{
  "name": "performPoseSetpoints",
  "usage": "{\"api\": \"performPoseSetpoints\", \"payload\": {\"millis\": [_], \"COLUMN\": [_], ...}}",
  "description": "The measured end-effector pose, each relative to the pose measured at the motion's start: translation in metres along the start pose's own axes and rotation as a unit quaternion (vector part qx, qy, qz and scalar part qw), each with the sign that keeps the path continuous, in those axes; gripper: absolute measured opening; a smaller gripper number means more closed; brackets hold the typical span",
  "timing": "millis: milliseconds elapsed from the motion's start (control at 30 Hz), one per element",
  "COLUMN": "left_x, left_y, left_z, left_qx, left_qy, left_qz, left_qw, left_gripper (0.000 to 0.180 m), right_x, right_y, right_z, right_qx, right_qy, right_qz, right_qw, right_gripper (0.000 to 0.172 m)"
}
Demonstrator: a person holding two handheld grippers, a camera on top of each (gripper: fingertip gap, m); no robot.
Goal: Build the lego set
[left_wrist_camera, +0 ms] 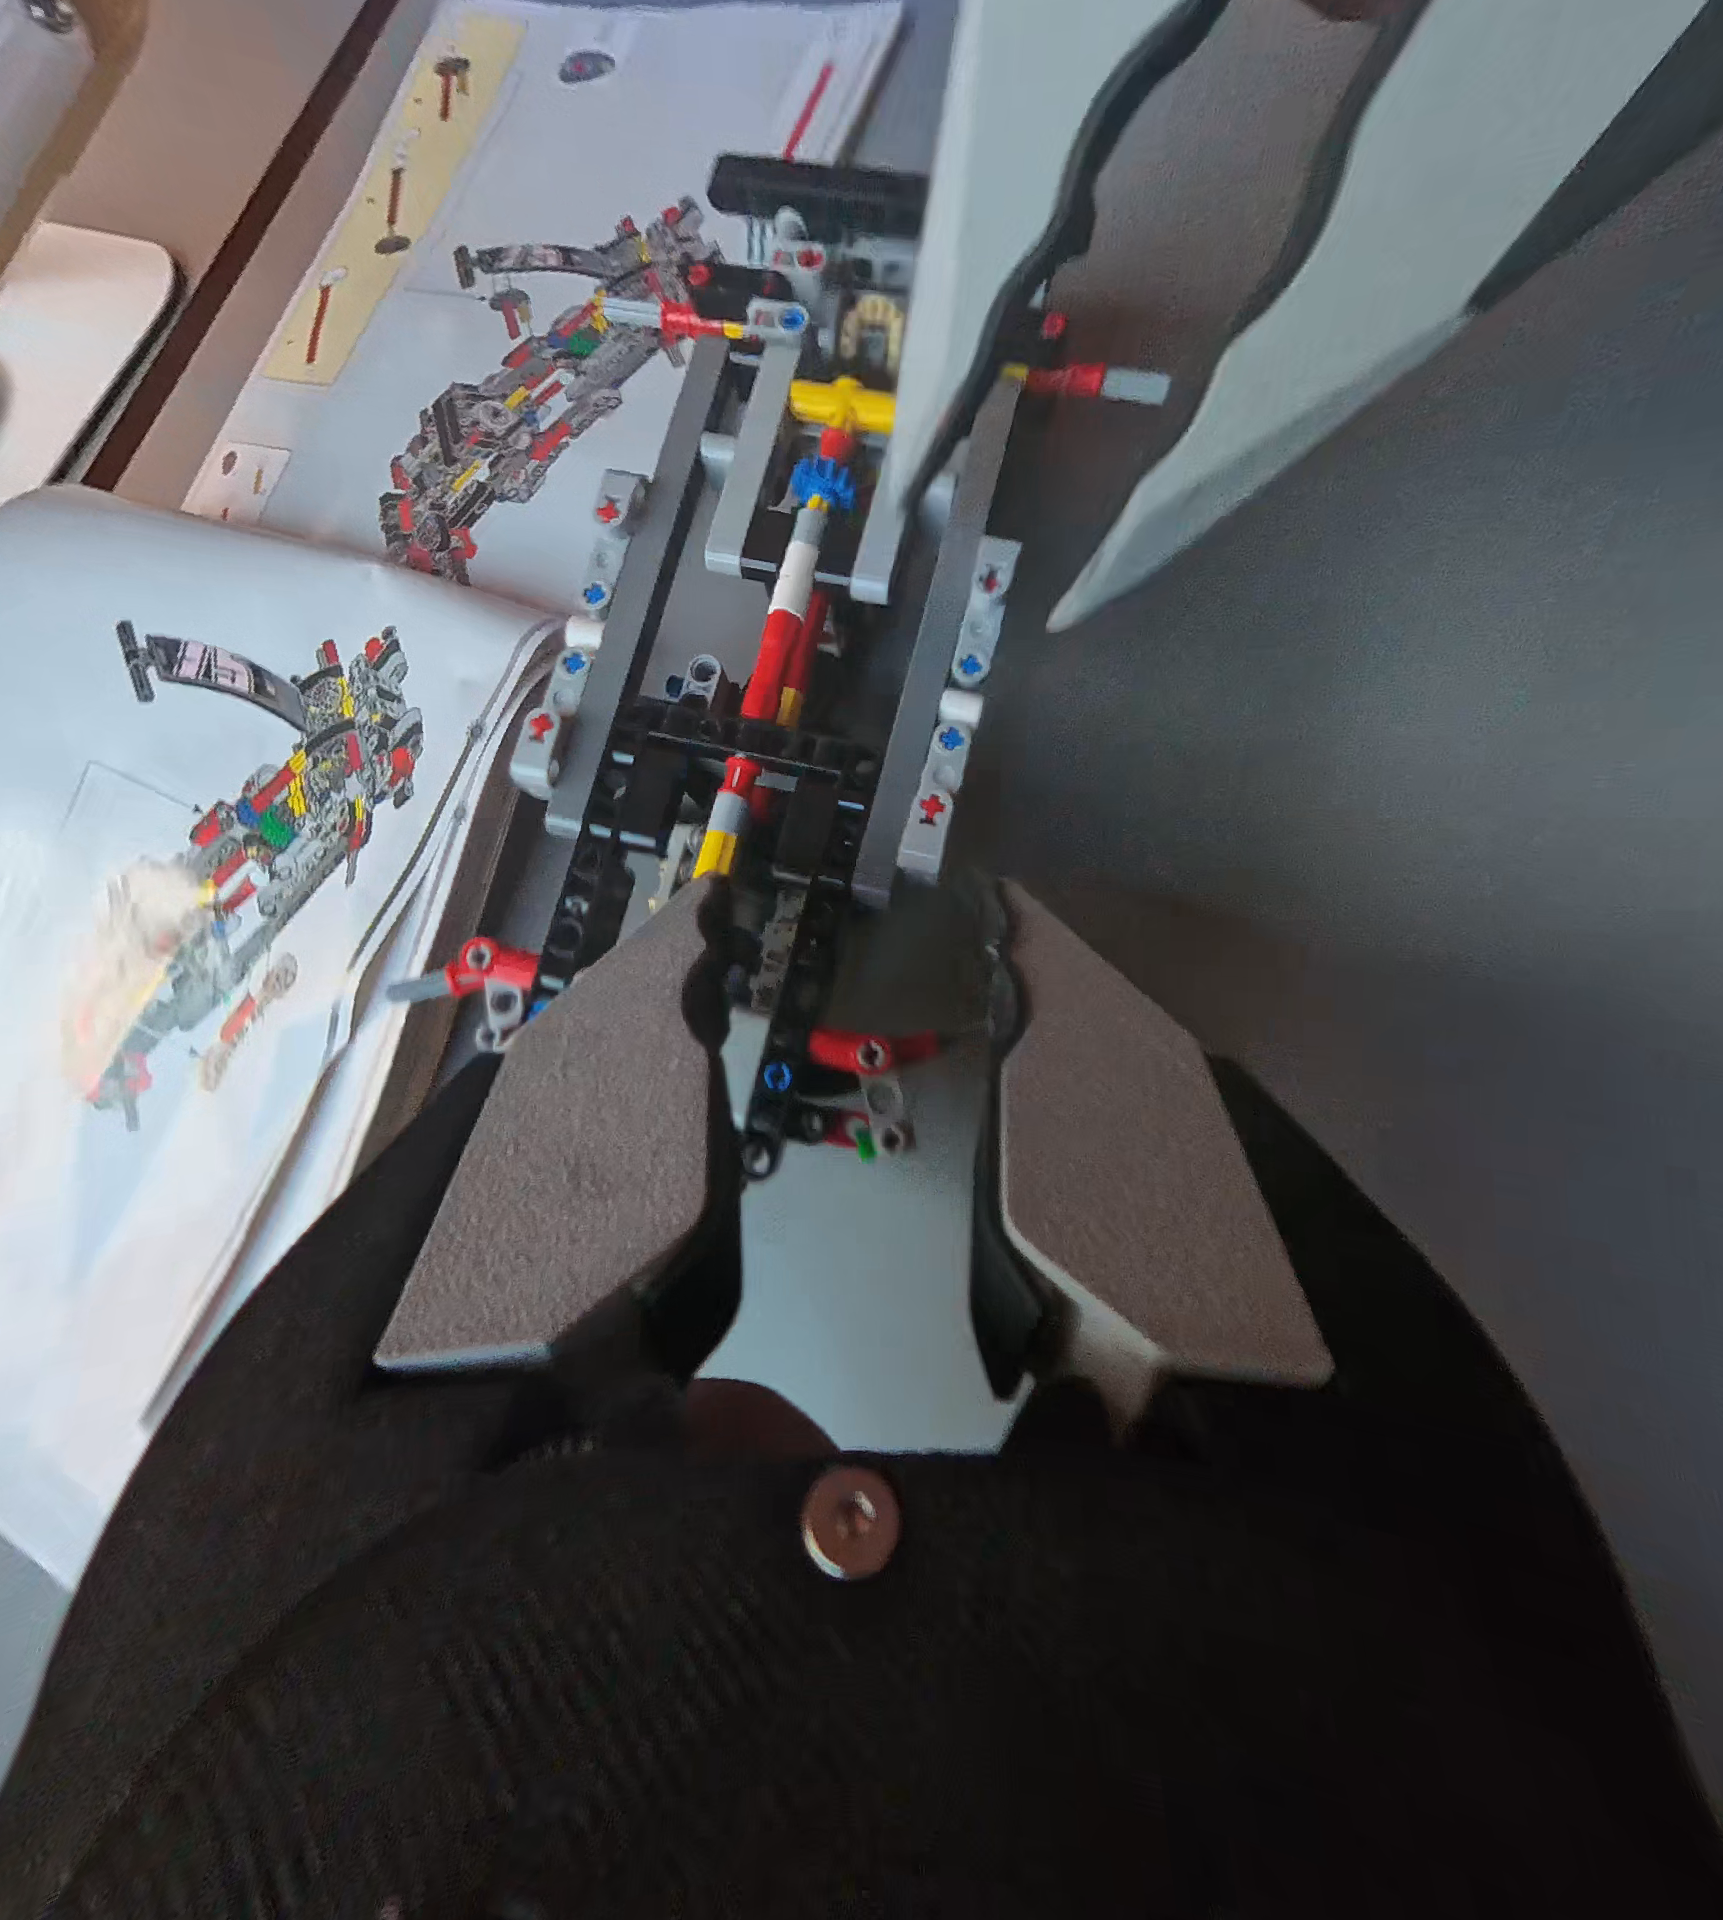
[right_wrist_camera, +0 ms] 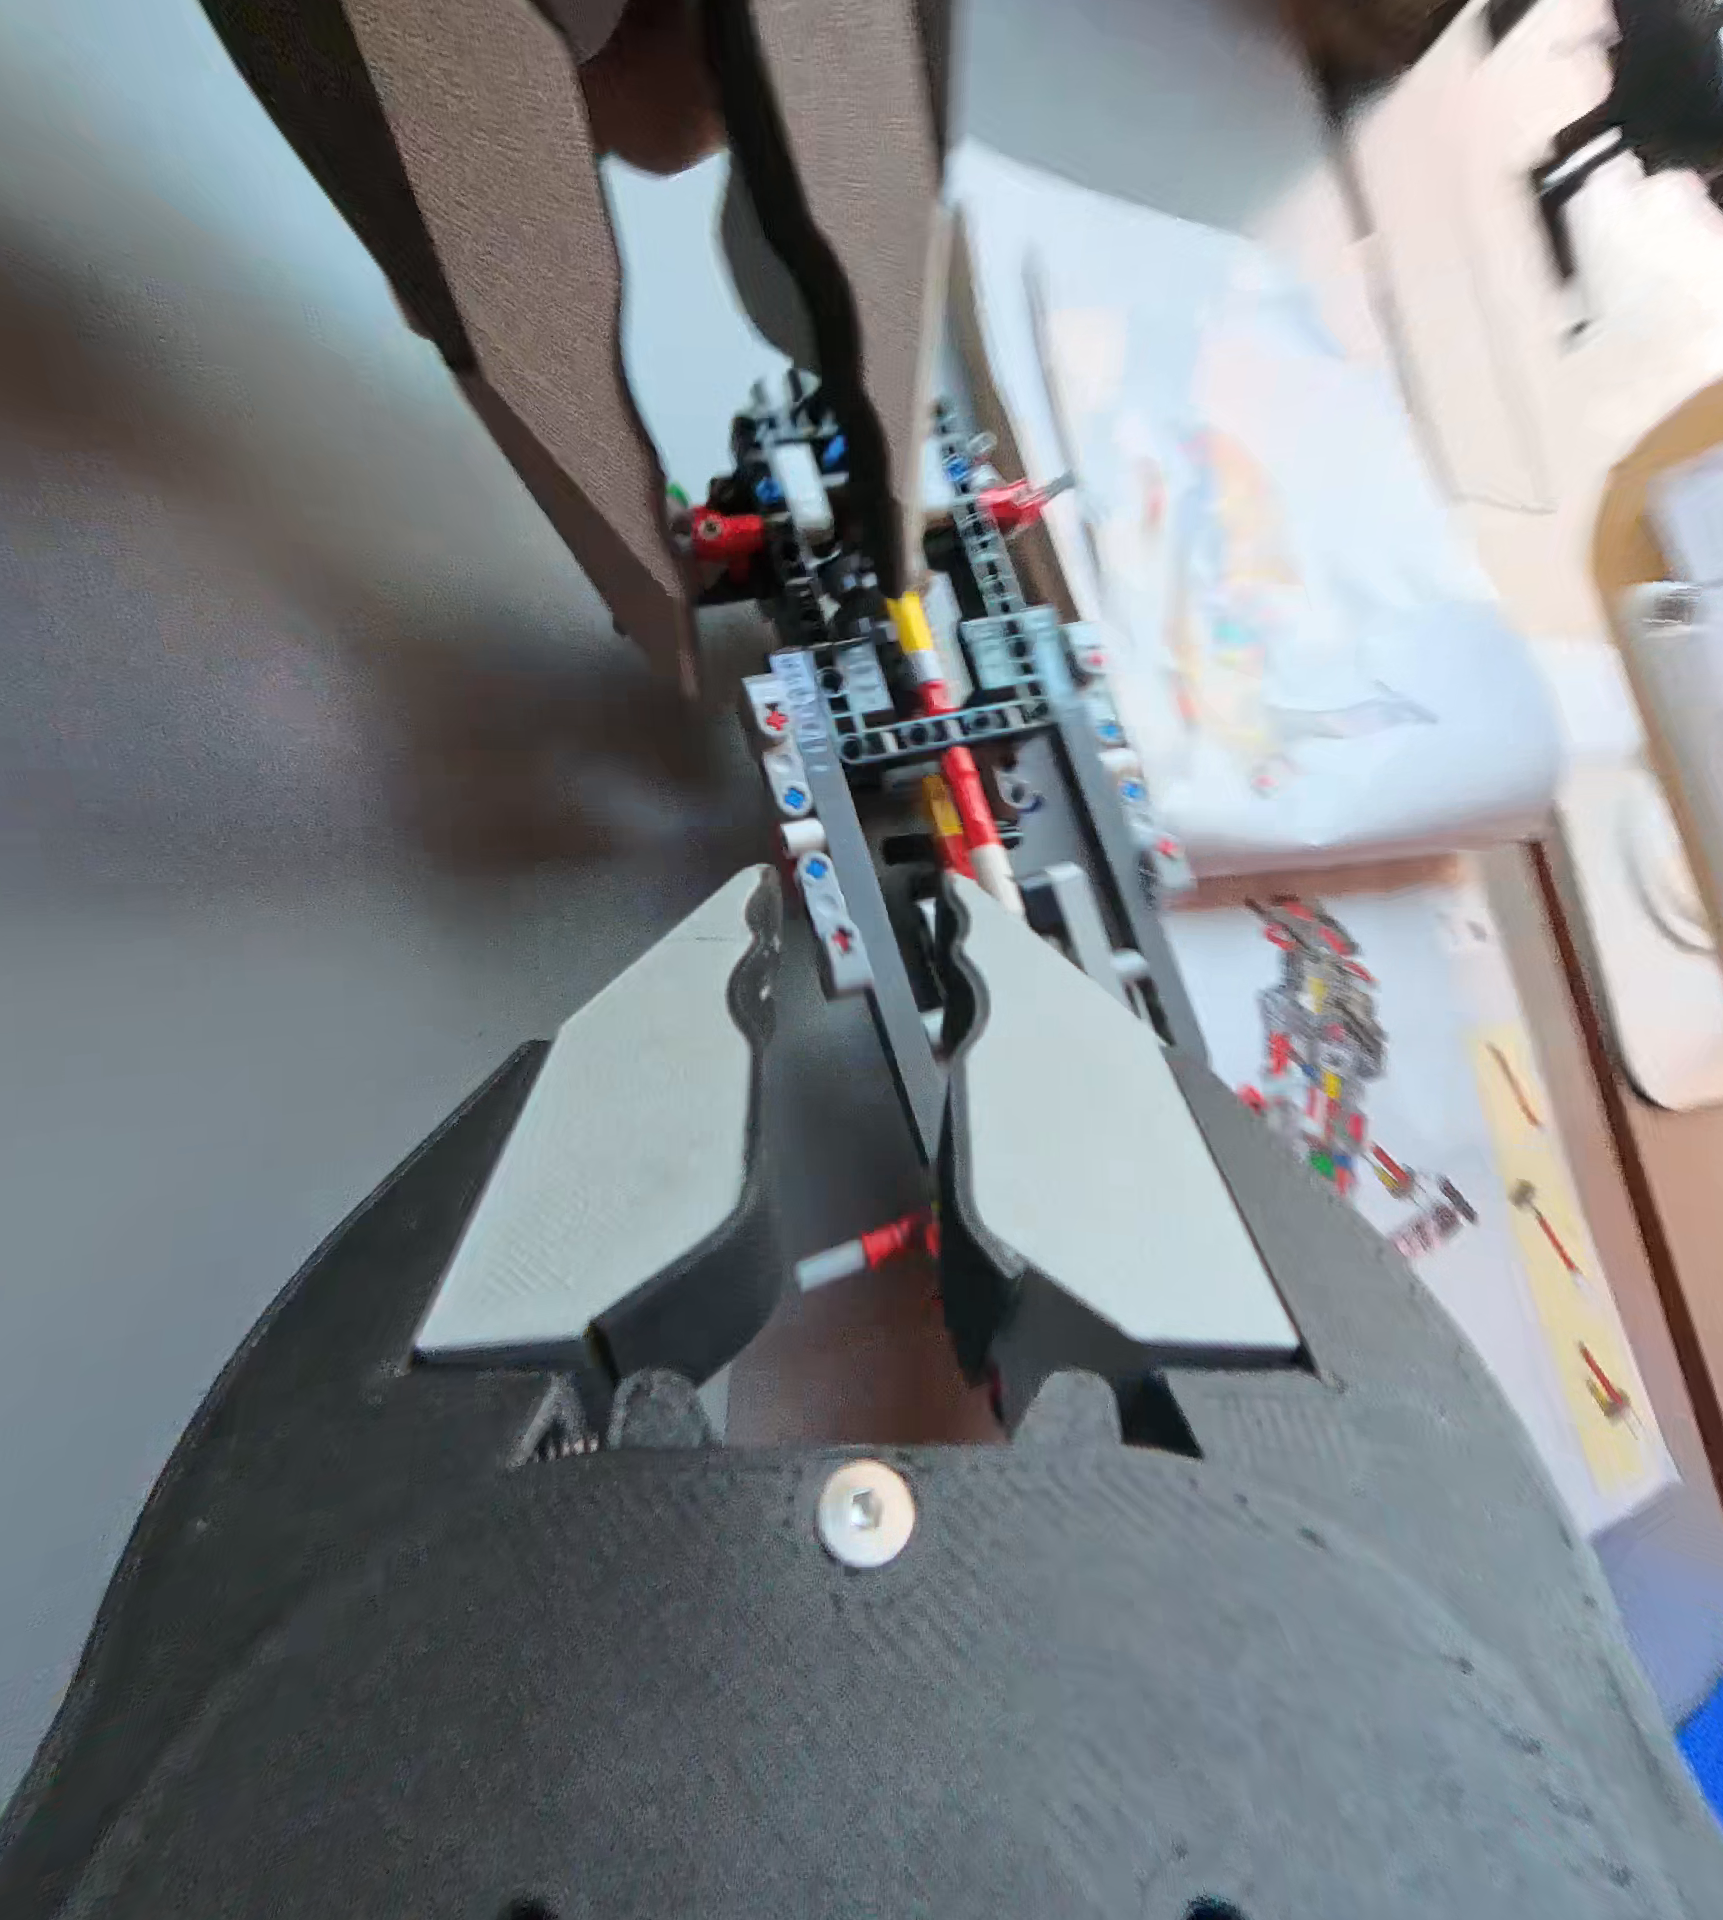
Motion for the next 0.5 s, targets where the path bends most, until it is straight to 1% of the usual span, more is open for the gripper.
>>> {"api": "performPoseSetpoints", "payload": {"millis": [33, 100, 167, 200, 267, 367, 433, 500], "left_x": [-0.001, 0.004, 0.016, 0.022, 0.032, 0.048, 0.052, 0.049], "left_y": [-0.011, -0.035, -0.056, -0.061, -0.061, -0.045, -0.032, -0.021], "left_z": [0.002, 0.009, 0.024, 0.033, 0.051, 0.068, 0.069, 0.061], "left_qx": [-0.012, -0.033, -0.045, -0.044, -0.028, -0.017, -0.026, -0.049], "left_qy": [-0.021, -0.066, -0.127, -0.159, -0.216, -0.286, -0.323, -0.357], "left_qz": [0.009, 0.001, -0.017, -0.015, 0.013, 0.059, 0.11, 0.186], "left_qw": [1.0, 0.997, 0.991, 0.986, 0.976, 0.956, 0.94, 0.914], "left_gripper": [0.049, 0.049, 0.047, 0.046, 0.048, 0.048, 0.047, 0.047], "right_x": [-0.003, -0.016, -0.039, -0.047, -0.057, -0.066, -0.067, -0.066], "right_y": [-0.017, -0.052, -0.073, -0.077, -0.072, -0.054, -0.039, -0.027], "right_z": [0.002, 0.015, 0.045, 0.062, 0.091, 0.108, 0.11, 0.107], "right_qx": [-0.028, -0.077, -0.1, -0.101, -0.096, -0.12, -0.139, -0.153], "right_qy": [0.021, 0.1, 0.217, 0.27, 0.356, 0.435, 0.462, 0.471], "right_qz": [0.014, 0.02, 0.018, 0.001, -0.054, -0.132, -0.186, -0.223], "right_qw": [0.999, 0.992, 0.971, 0.958, 0.928, 0.883, 0.856, 0.839], "right_gripper": [0.027, 0.027, 0.028, 0.029, 0.044, 0.055, 0.049, 0.048]}}
Point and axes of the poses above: each gripper's, where its closed fingertips meet, y out along the fingers, z out of its underside, x = y × z across the jaws, the point moved 2 cm from there along -y, back along the fingers, and after that the axes turned 11 degrees about x, right-handed, at the moved point
